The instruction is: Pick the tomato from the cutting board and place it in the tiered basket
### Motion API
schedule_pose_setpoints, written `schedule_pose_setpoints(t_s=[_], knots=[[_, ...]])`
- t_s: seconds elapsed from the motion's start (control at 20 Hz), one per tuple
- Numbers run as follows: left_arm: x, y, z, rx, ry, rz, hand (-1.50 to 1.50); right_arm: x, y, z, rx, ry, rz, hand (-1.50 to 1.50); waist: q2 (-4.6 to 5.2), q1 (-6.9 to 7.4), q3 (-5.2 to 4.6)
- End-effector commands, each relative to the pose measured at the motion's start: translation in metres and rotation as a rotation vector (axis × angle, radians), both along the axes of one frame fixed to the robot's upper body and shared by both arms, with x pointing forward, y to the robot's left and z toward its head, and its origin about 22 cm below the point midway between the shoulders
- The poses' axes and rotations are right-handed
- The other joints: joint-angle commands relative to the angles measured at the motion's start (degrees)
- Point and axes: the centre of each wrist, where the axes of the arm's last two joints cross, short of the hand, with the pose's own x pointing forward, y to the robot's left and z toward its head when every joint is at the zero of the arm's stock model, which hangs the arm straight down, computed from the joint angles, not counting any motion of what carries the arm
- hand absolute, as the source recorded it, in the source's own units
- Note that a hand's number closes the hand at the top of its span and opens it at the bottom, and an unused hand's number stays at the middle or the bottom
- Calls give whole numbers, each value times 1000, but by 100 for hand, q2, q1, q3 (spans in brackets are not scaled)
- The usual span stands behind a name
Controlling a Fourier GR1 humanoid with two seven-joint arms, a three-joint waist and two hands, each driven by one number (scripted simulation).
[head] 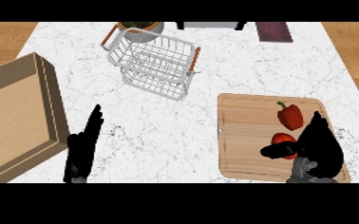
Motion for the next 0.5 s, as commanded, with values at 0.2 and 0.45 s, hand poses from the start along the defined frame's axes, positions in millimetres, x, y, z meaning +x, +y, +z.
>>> schedule_pose_setpoints(t_s=[0.2,0.45], knots=[[-5,5,-4,3,-1,-5,0,6,8,-1,40,211,-137,-150,-19,-38,1],[-14,-17,-4,7,10,16,0,17,-3,-6,71,210,-152,-150,-19,-20,6]])
